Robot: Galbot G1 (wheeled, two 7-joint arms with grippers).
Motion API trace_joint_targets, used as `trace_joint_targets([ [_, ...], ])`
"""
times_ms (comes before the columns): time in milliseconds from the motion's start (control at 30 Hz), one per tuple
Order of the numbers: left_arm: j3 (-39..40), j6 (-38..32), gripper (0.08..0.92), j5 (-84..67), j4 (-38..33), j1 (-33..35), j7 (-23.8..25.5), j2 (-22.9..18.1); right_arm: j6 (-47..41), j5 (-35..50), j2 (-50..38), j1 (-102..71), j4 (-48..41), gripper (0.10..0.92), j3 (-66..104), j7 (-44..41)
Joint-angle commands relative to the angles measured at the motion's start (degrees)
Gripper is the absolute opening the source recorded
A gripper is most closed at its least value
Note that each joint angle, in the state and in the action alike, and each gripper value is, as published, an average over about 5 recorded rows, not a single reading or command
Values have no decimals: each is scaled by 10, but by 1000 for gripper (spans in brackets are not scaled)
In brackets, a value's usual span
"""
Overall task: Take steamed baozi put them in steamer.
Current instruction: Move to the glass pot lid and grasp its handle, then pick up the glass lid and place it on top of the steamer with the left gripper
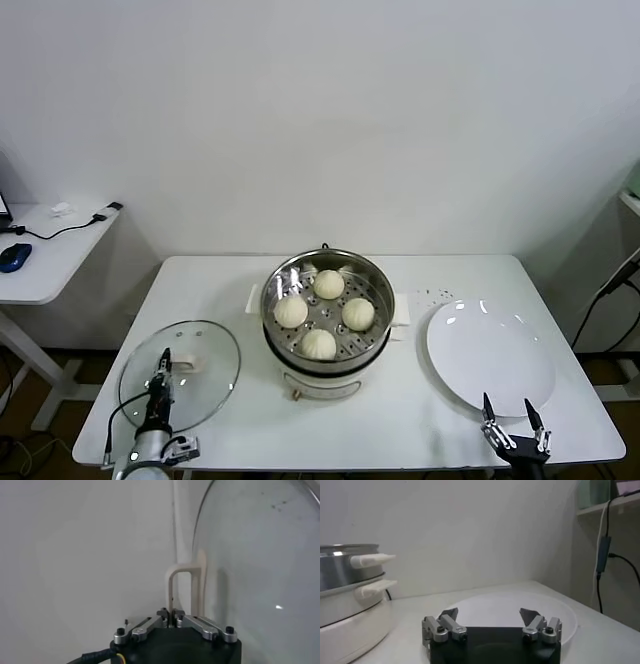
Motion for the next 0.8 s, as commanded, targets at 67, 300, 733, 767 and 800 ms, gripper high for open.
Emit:
trace_joint_targets([
  [67, -8, 2, 143, -39, -71, 11, 7, 11, 0, -1, 1, 0, 0, 823, 0, 0],
  [300, -31, 49, 143, -142, -186, 54, 72, 62, 1, -2, -1, 1, -2, 823, 2, 0],
  [733, -19, 234, 143, -238, -399, 23, 236, 161, -17, -34, 5, 16, -1, 823, 2, 37],
  [767, -4, 248, 143, -225, -409, 13, 246, 163, -17, -36, 6, 20, -1, 823, 2, 39],
  [800, 12, 261, 143, -211, -417, 3, 256, 164, -17, -39, 7, 22, -1, 823, 2, 41],
])
